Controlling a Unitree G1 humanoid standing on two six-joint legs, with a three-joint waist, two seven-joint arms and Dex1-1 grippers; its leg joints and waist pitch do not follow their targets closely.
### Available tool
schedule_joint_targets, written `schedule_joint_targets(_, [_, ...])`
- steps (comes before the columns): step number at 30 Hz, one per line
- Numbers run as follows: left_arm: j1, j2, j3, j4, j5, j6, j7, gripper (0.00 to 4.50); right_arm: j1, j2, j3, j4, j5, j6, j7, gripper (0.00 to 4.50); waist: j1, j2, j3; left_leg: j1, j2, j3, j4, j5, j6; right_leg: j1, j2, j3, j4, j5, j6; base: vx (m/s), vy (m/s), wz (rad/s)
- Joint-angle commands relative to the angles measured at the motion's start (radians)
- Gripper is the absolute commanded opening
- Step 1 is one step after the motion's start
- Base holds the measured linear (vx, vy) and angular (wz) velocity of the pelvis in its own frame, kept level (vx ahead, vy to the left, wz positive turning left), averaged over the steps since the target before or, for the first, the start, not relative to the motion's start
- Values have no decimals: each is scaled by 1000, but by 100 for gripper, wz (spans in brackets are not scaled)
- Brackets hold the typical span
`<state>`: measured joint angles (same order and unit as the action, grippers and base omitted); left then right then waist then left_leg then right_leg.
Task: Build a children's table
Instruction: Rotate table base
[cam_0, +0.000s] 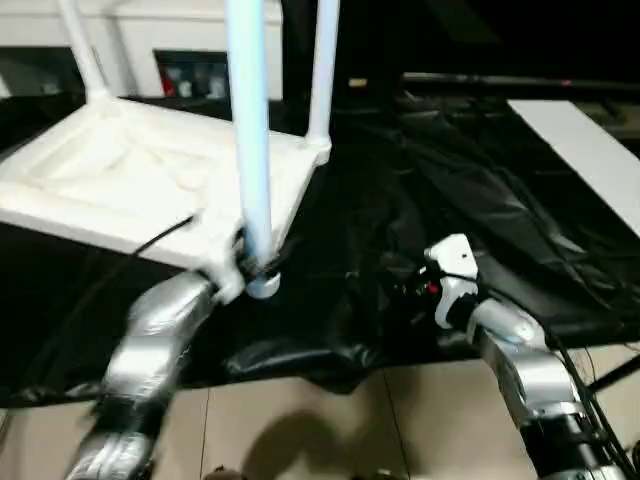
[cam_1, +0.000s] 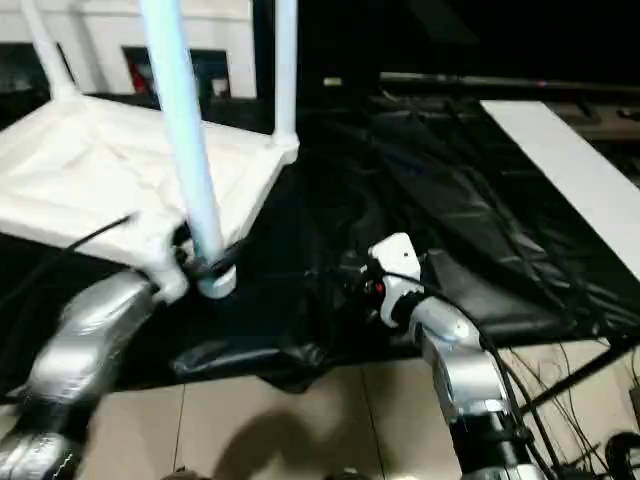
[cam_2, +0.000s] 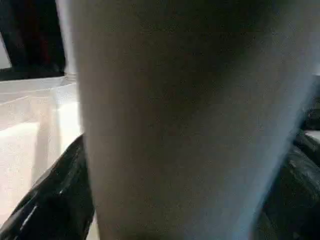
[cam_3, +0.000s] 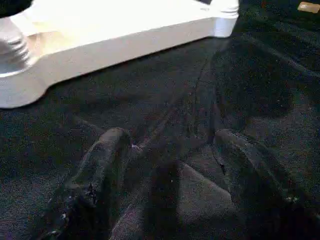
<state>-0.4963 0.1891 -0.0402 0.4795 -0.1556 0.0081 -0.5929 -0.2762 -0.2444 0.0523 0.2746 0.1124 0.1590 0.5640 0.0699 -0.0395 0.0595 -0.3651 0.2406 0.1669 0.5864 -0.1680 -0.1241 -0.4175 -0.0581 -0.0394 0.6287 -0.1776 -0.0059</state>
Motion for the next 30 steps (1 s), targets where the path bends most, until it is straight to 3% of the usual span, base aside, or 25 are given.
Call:
schedule_joint_targets(1, [-79, -31, -33, 90, 36, -31, 22, 446, -4, -8, -7, -22, -4, 11, -11, 301, 3, 22, -73, 10, -24, 16, -57, -235, 3, 54, -41, 33, -88, -177, -152, 0, 0, 0])
schedule_joint_targets(7, [-214, -105, -51, 267, 70, -90, 72, 446, 8, -14, -14, -45, 1, 20, -16, 301, 19, 15, -77, 4, -27, 15, -54, -194, 15, 67, -45, 32, -82, -128, -165, 0, 0, 0])
schedule_joint_targets(8, [-229, -116, -55, 292, 79, -104, 80, 446, 11, -16, -14, -48, 2, 20, -15, 301, 20, 33, -77, 5, -26, 13, -53, -192, 13, 66, -46, 32, -79, -118, -169, 0, 0, 0])
schedule_joint_targets(10, [-255, -139, -54, 344, 86, -124, 87, 446, 18, -21, -15, -55, 4, 21, -13, 301, 17, 22, -77, 4, -28, 14, -52, -196, 24, 70, -43, 30, -84, -110, -173, 0, 0, 0])
schedule_joint_targets(13, [-265, -158, -34, 381, 74, -158, 96, 446, 29, -28, -21, -72, 18, 27, 2, 301, 19, 23, -79, 3, -27, 14, -51, -187, 33, 72, -46, 31, -83, -115, -183, 0, 0, 0])
schedule_joint_targets(16, [-224, -134, -22, 352, 49, -173, 47, 446, 42, -35, -16, -115, 77, 48, 76, 301, 20, 23, -77, 2, -26, 13, -52, -190, 49, 73, -46, 29, -83, -109, -190, 0, 0, 0])
schedule_joint_targets(19, [-173, -99, 0, 315, 25, -177, 11, 446, 44, -51, 7, -125, 93, 49, 140, 301, 16, 22, -76, -2, -23, 11, -55, -199, 54, 75, -47, 26, -81, -124, -195, 0, 0, 0])
schedule_joint_targets(21, [-125, -71, 30, 275, -4, -182, -13, 446, 36, -55, 12, -115, 95, 43, 158, 301, 14, 23, -76, 1, -22, 13, -54, -208, 52, 70, -49, 28, -85, -152, -195, 0, 0, 0])
schedule_joint_targets(23, [-65, -38, 54, 245, -24, -219, -45, 446, 25, -56, 13, -99, 90, 43, 156, 301, 12, 2, -77, 5, -19, 17, -53, -206, 51, 65, -50, 30, -87, -183, -185, 0, 0, 0])
schedule_joint_targets(24, [-46, -29, 58, 235, -27, -230, -50, 446, 23, -57, 15, -97, 89, 45, 157, 301, 14, 7, -75, 2, -19, 14, -54, -203, 48, 66, -52, 29, -83, -187, -186, 0, 0, 0])
schedule_joint_targets(25, [-46, -29, 58, 235, -27, -230, -50, 446, 23, -57, 15, -97, 89, 45, 157, 301, 13, 15, -70, 5, -16, 16, -58, -220, 43, 59, -51, 29, -89, -221, -174, 0, 0, 0])
schedule_joint_targets(26, [-13, -14, 69, 203, -39, -235, -61, 446, 22, -57, 16, -97, 91, 49, 160, 301, 14, 1, -71, 8, -16, 17, -58, -235, 40, 57, -50, 29, -92, -248, -163, 0, 0, 0])
schedule_joint_targets(27, [8, -5, 78, 173, -48, -234, -64, 446, 22, -57, 17, -98, 94, 52, 164, 301, 15, -4, -70, 6, -14, 16, -60, -237, 38, 58, -52, 29, -89, -257, -162, 0, 0, 0])
schedule_joint_targets(28, [33, 5, 89, 135, -61, -231, -65, 446, 21, -56, 19, -96, 95, 53, 167, 301, 19, 6, -68, 10, -11, 16, -61, -244, 34, 51, -55, 30, -91, -275, -158, 0, 0, 0])
schedule_joint_targets(30, [63, 21, 111, 80, -75, -218, -52, 446, 18, -54, 22, -90, 92, 52, 166, 301, 17, 5, -66, 6, -10, 15, -64, -243, 28, 51, -53, 30, -89, -262, -157, 0, 0, 0])
